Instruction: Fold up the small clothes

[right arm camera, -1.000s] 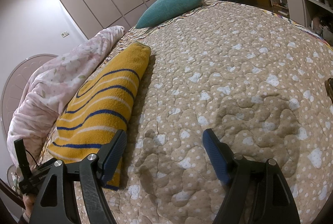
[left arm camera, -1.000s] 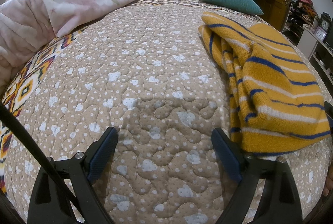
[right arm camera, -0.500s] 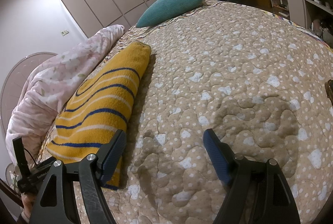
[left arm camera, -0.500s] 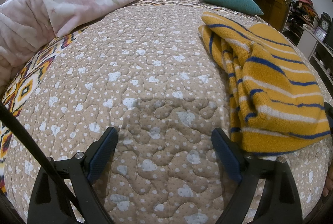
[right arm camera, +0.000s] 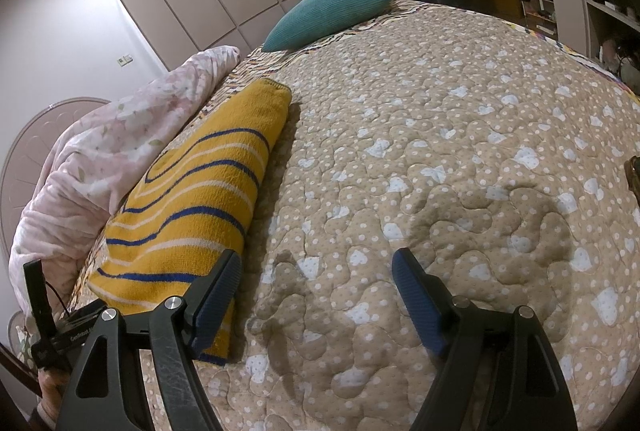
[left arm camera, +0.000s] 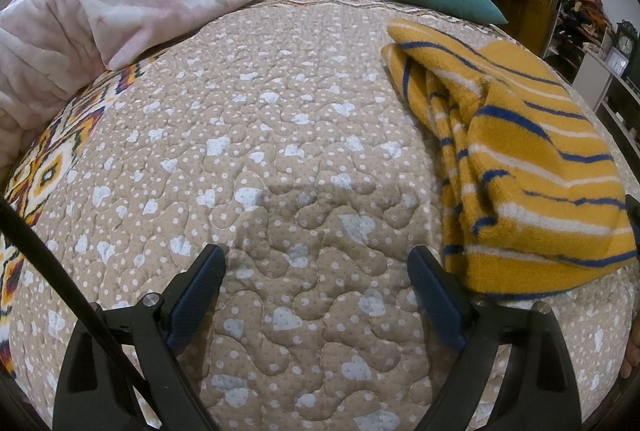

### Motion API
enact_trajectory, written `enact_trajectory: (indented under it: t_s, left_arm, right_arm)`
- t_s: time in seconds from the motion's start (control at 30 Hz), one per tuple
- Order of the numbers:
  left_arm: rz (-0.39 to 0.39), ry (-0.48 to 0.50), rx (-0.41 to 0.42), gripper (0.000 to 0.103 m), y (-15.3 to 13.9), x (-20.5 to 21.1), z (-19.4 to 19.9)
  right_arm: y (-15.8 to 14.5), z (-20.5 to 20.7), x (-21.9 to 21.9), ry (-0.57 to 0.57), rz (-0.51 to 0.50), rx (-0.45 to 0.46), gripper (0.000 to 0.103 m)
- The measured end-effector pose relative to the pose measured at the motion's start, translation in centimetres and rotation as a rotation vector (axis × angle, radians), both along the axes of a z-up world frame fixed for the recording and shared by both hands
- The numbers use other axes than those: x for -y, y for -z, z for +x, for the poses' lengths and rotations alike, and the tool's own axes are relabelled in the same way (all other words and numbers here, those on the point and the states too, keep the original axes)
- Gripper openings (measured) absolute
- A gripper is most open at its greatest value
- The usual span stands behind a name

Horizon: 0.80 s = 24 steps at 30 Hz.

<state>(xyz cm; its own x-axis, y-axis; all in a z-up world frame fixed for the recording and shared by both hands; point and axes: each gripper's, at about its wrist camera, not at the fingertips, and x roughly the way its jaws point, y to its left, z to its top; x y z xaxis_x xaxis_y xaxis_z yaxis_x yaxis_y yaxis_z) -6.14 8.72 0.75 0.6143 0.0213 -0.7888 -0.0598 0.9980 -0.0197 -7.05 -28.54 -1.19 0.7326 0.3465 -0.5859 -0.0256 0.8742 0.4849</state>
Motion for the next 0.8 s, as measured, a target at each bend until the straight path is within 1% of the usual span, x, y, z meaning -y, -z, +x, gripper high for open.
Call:
enact_trajectory:
  t_s: [0.13,0.27,0.37,0.43,0.47,0.5,0.57,0.67,0.7,0.73,0.8]
  left_arm:
    - [0.009,0.001,-0.011,0.093,0.0,0.1,0.3]
    - [0.018,0.007,-0.040,0.097,0.1,0.3,0.9]
    - [0.028,0.005,-0.042,0.097,0.0,0.4,0.9]
    - [0.048,-0.011,-0.027,0.089,-0.6,0.6,0.5]
    - [0.045,-0.014,-0.019,0.077,-1.0,0.7,0.2]
    - [0.024,-0.007,-0.002,0.069,-1.9,1.0,-0.4]
    - [-0.026,0.028,0.038,0.069,-3.5,1.4,-1.2]
    - [-0.050,0.043,0.114,0.069,-6.0,1.9,-1.7]
    - [-0.070,0.049,0.129,0.069,-6.7,2.0,-1.6]
    - [-0.105,0.060,0.128,0.069,-7.2,2.1,-0.9]
    - [-0.140,0.058,0.108,0.069,-7.3,2.3,0.5]
  right_arm:
    - [0.0,0.1,0.2,-0.004,-0.004,0.000,0.082]
    - [0.0,0.0,0.1,-0.004,-0.003,0.000,0.082]
    - [0.0,0.0,0.0,-0.003,-0.005,0.000,0.083]
    - [0.0,0.0,0.1,-0.004,-0.005,0.000,0.083]
    - [0.0,0.1,0.1,-0.005,-0.006,0.000,0.083]
    - [0.0,0.1,0.1,-0.007,-0.007,0.000,0.083]
    - [0.0,0.2,0.2,-0.008,-0.009,0.001,0.083]
    - [0.0,0.3,0.1,-0.012,-0.019,0.000,0.084]
    - [0.0,0.3,0.0,-0.014,-0.025,-0.001,0.084]
    - [0.0,0.4,0.0,-0.014,-0.030,-0.001,0.084]
    - [0.0,0.4,-0.1,-0.017,-0.036,-0.002,0.085]
